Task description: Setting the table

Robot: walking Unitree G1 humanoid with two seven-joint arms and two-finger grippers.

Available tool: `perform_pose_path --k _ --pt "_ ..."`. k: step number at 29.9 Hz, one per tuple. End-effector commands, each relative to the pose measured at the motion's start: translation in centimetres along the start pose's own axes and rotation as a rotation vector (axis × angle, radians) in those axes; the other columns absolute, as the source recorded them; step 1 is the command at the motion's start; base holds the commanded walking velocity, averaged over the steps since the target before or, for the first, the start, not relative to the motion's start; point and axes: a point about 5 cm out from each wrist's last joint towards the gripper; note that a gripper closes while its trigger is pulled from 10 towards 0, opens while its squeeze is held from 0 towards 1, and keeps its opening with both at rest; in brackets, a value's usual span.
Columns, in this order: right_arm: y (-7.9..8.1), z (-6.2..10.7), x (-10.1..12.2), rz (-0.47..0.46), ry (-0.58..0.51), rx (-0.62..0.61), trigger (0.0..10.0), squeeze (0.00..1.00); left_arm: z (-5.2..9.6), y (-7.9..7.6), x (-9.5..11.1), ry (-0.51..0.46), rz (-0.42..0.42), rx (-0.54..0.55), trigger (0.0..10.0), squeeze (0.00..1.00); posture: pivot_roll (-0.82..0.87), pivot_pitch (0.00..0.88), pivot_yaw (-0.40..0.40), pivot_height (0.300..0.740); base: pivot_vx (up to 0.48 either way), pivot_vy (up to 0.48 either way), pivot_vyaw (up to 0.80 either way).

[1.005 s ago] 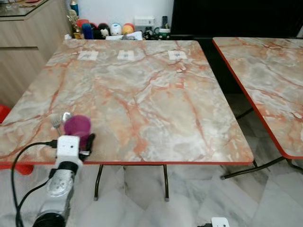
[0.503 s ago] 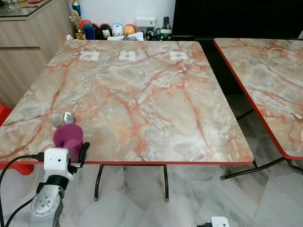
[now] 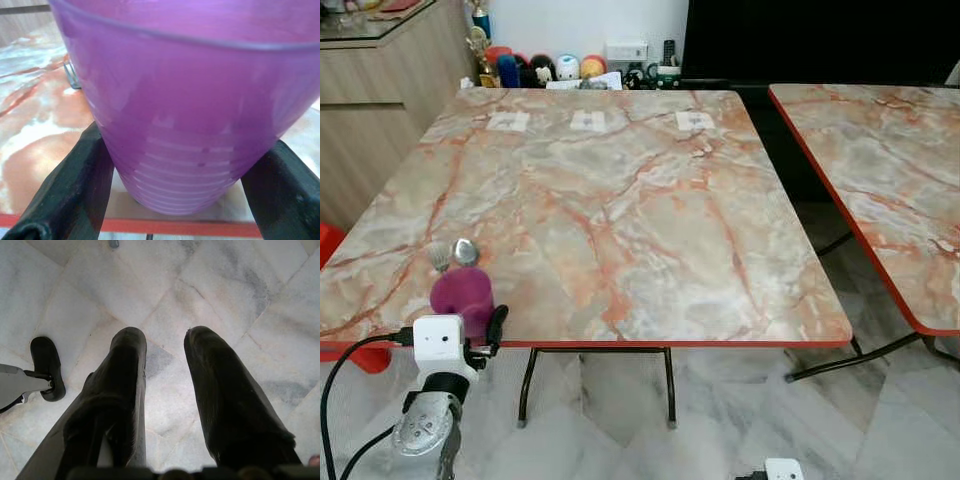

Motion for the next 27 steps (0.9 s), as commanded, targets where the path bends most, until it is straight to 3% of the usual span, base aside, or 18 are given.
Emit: perform_pose_path --k 1,5,10,27 --pt "-0.13 0.15 -0.76 -0.001 0.019 -0.003 10.0 0.00 0.28 -0.04 -0.14 0.012 -0.001 0.001 10.0 0.00 0.04 0.043 -0.004 0.740 0.000 -0.371 0.00" --pt "-0.13 0.15 -0.70 0.014 0.014 -0.001 10.0 0.00 0.29 -0.13 -0.17 0.018 0.003 -0.004 10.0 0.00 0.04 0.040 -0.005 0.740 0.000 -0.463 0.00" --pt "-0.12 0.13 -0.51 0.019 0.003 -0.004 10.0 0.00 0.30 -0.22 -0.15 0.023 0.008 -0.007 10.0 0.00 0.04 0.034 -0.003 0.740 0.000 -0.480 0.67" --pt "-0.02 0.01 0.06 -0.012 -0.013 -0.009 10.0 0.00 -0.09 -0.63 0.26 0.025 0.002 -0.023 10.0 0.00 0.04 0.058 -0.002 0.740 0.000 -0.476 0.00"
Point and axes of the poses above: a point about 5 cm out from each wrist's last joint towards the gripper, its own z axis pointing back from the gripper into the wrist, its own x axis along the axis of the wrist's last joint, y = z × x, and after that the axes turned 3 degrees about -z, right-handed
